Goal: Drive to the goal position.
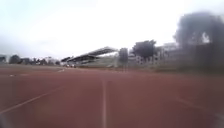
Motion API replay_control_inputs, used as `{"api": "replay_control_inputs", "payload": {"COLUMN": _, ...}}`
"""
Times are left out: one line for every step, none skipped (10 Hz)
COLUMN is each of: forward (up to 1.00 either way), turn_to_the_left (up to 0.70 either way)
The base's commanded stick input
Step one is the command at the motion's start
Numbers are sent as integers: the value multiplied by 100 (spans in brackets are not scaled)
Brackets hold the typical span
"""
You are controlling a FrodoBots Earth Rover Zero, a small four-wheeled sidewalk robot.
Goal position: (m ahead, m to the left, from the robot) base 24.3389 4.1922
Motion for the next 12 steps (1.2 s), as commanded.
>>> {"api": "replay_control_inputs", "payload": {"forward": 70, "turn_to_the_left": 0}}
{"api": "replay_control_inputs", "payload": {"forward": 70, "turn_to_the_left": 0}}
{"api": "replay_control_inputs", "payload": {"forward": 70, "turn_to_the_left": 0}}
{"api": "replay_control_inputs", "payload": {"forward": 70, "turn_to_the_left": 0}}
{"api": "replay_control_inputs", "payload": {"forward": 70, "turn_to_the_left": 0}}
{"api": "replay_control_inputs", "payload": {"forward": 70, "turn_to_the_left": 0}}
{"api": "replay_control_inputs", "payload": {"forward": 70, "turn_to_the_left": 0}}
{"api": "replay_control_inputs", "payload": {"forward": 70, "turn_to_the_left": 0}}
{"api": "replay_control_inputs", "payload": {"forward": 70, "turn_to_the_left": 0}}
{"api": "replay_control_inputs", "payload": {"forward": 70, "turn_to_the_left": 0}}
{"api": "replay_control_inputs", "payload": {"forward": 70, "turn_to_the_left": 0}}
{"api": "replay_control_inputs", "payload": {"forward": 70, "turn_to_the_left": 0}}
